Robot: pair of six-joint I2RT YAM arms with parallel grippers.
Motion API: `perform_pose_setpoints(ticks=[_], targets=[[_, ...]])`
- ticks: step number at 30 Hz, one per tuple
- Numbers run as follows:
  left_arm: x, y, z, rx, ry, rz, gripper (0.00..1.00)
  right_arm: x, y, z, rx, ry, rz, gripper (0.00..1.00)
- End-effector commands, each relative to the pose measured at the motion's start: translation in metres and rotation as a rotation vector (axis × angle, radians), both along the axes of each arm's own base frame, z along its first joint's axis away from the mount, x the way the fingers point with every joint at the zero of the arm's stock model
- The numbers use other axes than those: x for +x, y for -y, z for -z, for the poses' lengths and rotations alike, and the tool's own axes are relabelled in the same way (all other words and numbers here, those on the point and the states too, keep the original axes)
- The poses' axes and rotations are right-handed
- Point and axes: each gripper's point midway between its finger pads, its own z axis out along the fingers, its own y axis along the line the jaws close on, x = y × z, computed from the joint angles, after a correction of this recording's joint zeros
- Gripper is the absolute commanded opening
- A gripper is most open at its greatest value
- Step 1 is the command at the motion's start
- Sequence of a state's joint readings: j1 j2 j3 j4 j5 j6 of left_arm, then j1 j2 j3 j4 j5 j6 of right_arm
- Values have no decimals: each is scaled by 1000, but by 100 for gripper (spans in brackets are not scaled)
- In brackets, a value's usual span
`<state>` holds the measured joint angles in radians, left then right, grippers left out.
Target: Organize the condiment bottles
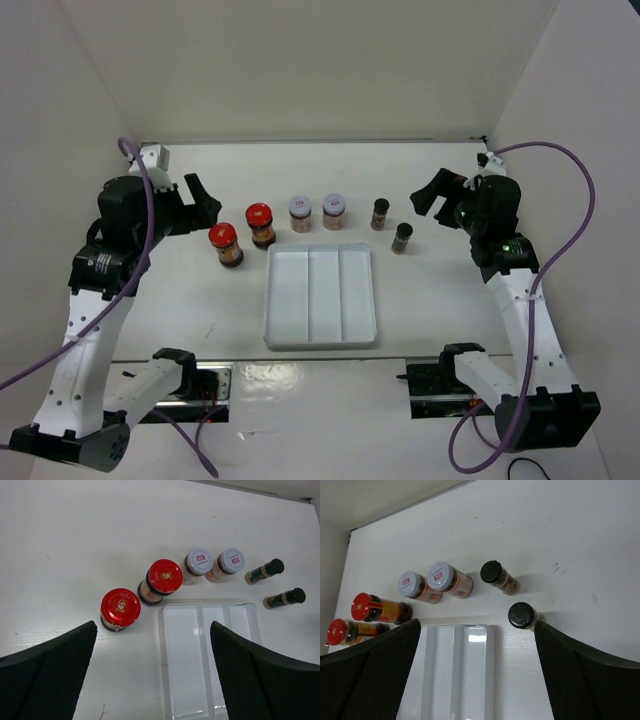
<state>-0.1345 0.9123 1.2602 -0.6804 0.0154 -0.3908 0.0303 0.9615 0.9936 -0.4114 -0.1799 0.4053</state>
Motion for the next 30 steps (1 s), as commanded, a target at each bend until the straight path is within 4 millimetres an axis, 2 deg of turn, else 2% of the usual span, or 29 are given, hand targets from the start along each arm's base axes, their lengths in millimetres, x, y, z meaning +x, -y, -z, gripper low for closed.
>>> perform_pose_setpoints(ticks=[1,2,8,11,13,15,16,18,19,20,24,27,30], targets=[[-2,3,4,18,-9,30,100,-3,-4,-37,-7,77,-22,99],[0,5,6,23,-18,44,100,-3,-4,-42,11,82,-16,99],[8,13,38,43,-144,99,100,6,0,-14,20,13,23,99],[10,12,46,77,-192,116,100,4,-18,-12,28,3,-94,99],[8,16,64,98,-275,149,100,4,-27,-7,62,-7,-136,99],[4,19,75,116,-339,160,100,8,-27,-1,70,-11,-133,99],[8,11,85,145,-375,123,100,10,-27,4,71,-27,-132,99],[8,12,95,156,-416,88,100,16,-29,10,58,-45,-135,99],[10,3,101,190,-435,47,100,16,-32,5,57,-33,-145,99],[11,2,97,194,-426,25,100,18,-29,7,43,-44,-132,99],[25,-12,108,231,-448,-71,100,18,-31,8,43,-47,-123,99],[38,-7,116,224,-441,-64,100,25,-38,-4,44,-32,-128,99],[49,-1,129,211,-469,-52,100,33,-41,3,21,-64,-108,99]])
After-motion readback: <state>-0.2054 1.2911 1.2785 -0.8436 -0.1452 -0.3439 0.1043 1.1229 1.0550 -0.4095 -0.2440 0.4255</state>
